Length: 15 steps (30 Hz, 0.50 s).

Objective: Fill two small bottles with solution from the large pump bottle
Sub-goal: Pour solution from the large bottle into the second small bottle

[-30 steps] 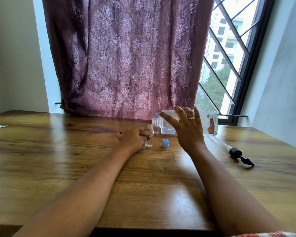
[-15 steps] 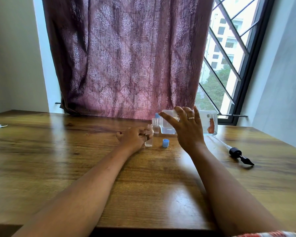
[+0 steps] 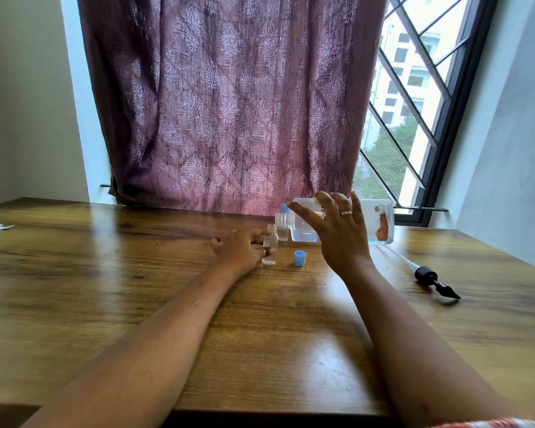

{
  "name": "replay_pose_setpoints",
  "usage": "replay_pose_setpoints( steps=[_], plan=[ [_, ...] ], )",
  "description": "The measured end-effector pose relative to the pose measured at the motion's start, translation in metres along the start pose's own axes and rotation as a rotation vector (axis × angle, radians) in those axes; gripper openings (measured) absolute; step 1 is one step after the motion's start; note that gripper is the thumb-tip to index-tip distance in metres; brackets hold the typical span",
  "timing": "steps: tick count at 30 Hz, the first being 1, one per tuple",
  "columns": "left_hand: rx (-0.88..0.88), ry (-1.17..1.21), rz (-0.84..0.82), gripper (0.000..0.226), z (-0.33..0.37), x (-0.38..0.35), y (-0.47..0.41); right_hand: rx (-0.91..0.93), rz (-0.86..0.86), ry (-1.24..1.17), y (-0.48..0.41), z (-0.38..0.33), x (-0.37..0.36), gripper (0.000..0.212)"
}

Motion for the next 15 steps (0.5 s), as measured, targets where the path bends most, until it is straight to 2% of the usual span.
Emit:
replay_pose_setpoints(
  steps=[15],
  plan=[
    [-0.013, -0.028, 0.02, 0.046, 0.0043, 0.0033, 0.0009, 0.007, -0.033, -0.011, 0.0001, 0.0005, -0.0015, 0.094]
  ],
)
Point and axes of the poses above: each hand's wrist, its own y-axis away from the middle knuckle, its own x-axis out of the back of the hand, z = x × y, the point moved 6 cm from there along -y, towards the middle knuckle, and after that the axes turned 1 degree about z, right-handed, at the moved point
